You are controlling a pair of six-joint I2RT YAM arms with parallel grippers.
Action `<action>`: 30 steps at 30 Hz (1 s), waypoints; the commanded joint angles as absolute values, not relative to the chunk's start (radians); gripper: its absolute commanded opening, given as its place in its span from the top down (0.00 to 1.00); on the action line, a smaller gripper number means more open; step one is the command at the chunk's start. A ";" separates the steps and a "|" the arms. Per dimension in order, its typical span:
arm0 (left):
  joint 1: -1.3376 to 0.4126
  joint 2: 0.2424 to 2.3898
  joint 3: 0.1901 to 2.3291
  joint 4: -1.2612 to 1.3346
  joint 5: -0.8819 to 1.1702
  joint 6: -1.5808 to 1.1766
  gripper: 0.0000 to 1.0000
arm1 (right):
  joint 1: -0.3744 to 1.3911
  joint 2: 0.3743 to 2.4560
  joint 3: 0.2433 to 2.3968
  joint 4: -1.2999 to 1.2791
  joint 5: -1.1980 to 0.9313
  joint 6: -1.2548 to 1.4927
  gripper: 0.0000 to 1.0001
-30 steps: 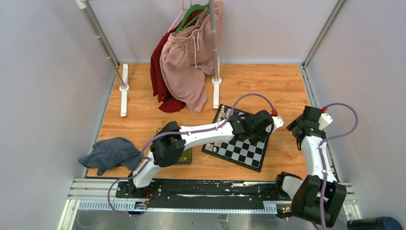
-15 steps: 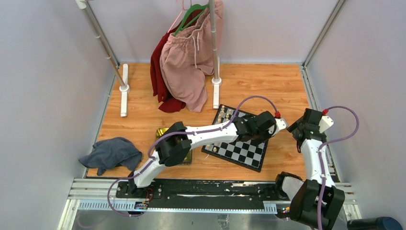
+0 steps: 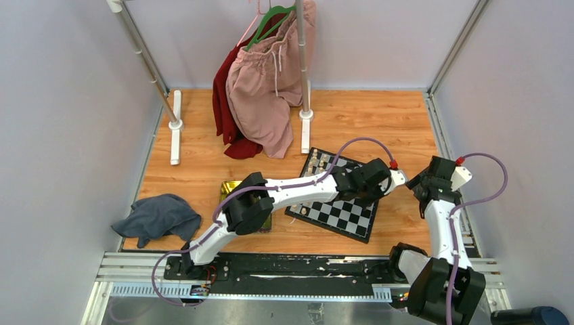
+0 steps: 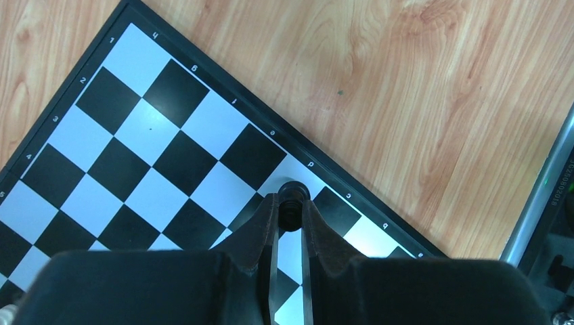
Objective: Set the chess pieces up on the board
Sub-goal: Place the chess piece on the chessboard.
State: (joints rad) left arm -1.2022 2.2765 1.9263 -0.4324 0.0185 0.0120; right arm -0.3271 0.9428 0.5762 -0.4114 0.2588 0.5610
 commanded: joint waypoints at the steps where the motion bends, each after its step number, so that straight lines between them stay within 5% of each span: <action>1: -1.212 2.304 1.953 -0.418 0.043 0.017 1.00 | -0.344 0.922 0.552 -0.414 0.275 0.571 0.23; 10: -1.212 2.321 1.959 -0.410 0.040 0.009 0.99 | -0.345 0.913 0.544 -0.415 0.277 0.566 0.23; 24: -1.212 2.325 1.960 -0.405 -0.028 0.005 0.52 | -0.345 0.920 0.532 -0.406 0.268 0.555 0.23; 30: -1.212 2.310 1.948 -0.399 -0.058 -0.022 0.42 | -0.345 0.922 0.542 -0.405 0.262 0.546 0.23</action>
